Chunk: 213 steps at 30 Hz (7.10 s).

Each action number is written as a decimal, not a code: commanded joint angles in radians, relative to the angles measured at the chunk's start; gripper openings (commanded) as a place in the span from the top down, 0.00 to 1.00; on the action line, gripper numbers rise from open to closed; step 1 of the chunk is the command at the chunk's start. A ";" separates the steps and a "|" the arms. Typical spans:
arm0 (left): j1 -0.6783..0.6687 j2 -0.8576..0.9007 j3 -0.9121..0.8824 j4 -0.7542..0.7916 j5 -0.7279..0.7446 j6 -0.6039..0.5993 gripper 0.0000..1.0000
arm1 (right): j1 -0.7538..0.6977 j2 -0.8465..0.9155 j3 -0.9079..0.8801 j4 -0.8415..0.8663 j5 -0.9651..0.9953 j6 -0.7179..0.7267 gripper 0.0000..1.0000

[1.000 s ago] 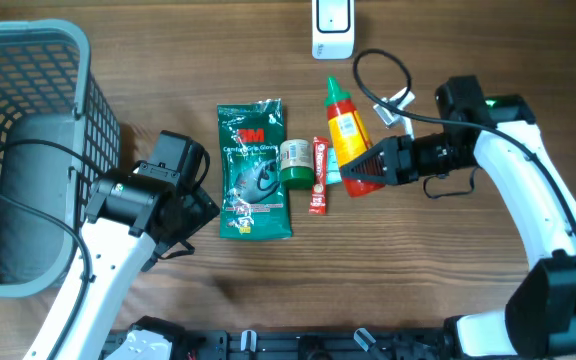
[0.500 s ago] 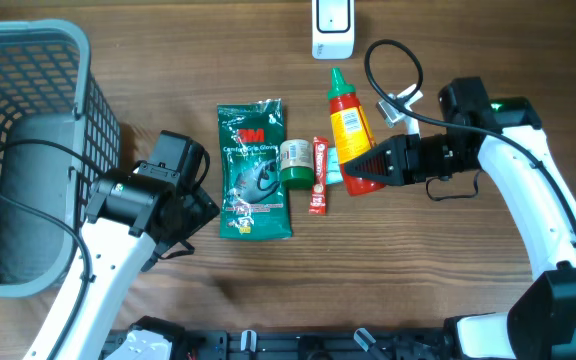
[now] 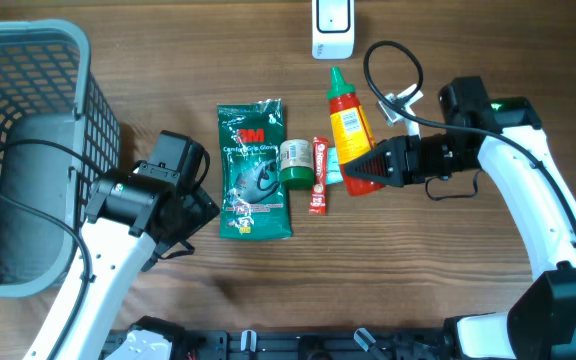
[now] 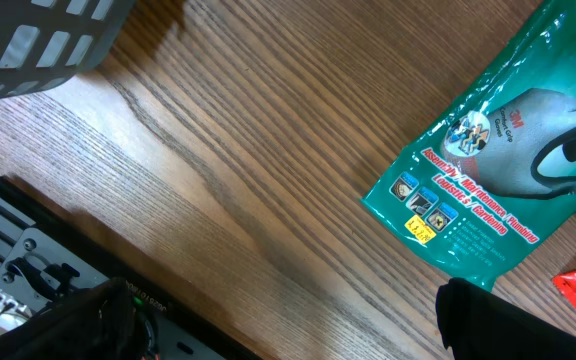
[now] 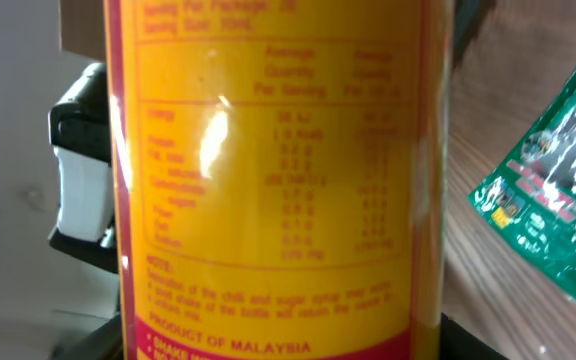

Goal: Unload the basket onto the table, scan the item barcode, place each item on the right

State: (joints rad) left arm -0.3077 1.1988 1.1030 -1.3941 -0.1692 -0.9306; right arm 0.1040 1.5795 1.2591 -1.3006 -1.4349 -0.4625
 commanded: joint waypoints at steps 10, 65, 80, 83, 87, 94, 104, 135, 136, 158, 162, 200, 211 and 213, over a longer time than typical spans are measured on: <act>-0.005 0.000 -0.002 0.000 0.000 -0.017 0.00 | 0.002 -0.029 0.022 0.299 0.324 -0.003 0.55; -0.005 0.000 -0.002 0.000 0.000 -0.017 0.00 | 0.200 0.769 0.380 1.812 1.841 -0.681 0.34; -0.005 0.000 -0.002 0.000 0.000 -0.017 0.00 | 0.109 0.637 0.381 1.511 1.997 0.120 0.01; -0.005 0.000 -0.002 0.000 0.001 -0.017 0.00 | 0.058 0.617 0.381 1.353 1.870 0.472 0.00; -0.005 0.000 -0.002 0.000 0.000 -0.017 0.00 | 0.002 0.618 0.381 1.319 1.680 0.785 0.00; -0.005 0.000 -0.002 0.000 0.000 -0.017 0.00 | -0.063 0.639 0.381 1.526 1.545 0.872 0.41; -0.005 0.000 -0.002 0.000 0.001 -0.017 0.00 | -0.081 0.764 0.435 1.709 1.538 0.750 0.95; -0.005 0.000 -0.002 0.000 0.000 -0.017 0.00 | -0.144 1.033 0.749 1.461 1.479 0.619 0.96; -0.005 0.000 -0.002 0.000 0.000 -0.017 0.00 | -0.145 1.033 0.749 1.452 1.479 0.618 0.95; -0.005 0.000 -0.002 0.000 0.000 -0.017 0.00 | -0.135 0.757 0.750 0.953 1.242 0.600 0.95; -0.005 0.000 -0.002 0.000 0.000 -0.017 0.00 | -0.130 0.790 0.749 1.135 1.243 0.594 0.96; -0.005 0.000 -0.002 0.000 0.000 -0.017 0.00 | -0.134 1.204 1.030 1.122 1.408 0.586 0.96; -0.005 0.000 -0.002 0.000 0.001 -0.017 0.00 | -0.134 0.929 1.031 0.286 1.571 0.764 0.96; -0.005 0.000 -0.002 0.000 0.000 -0.017 0.00 | -0.134 0.866 1.031 0.283 1.550 0.780 0.93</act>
State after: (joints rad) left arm -0.3077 1.1988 1.1023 -1.3941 -0.1661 -0.9310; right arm -0.0280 2.5736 2.2925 -1.0138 0.0898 0.2077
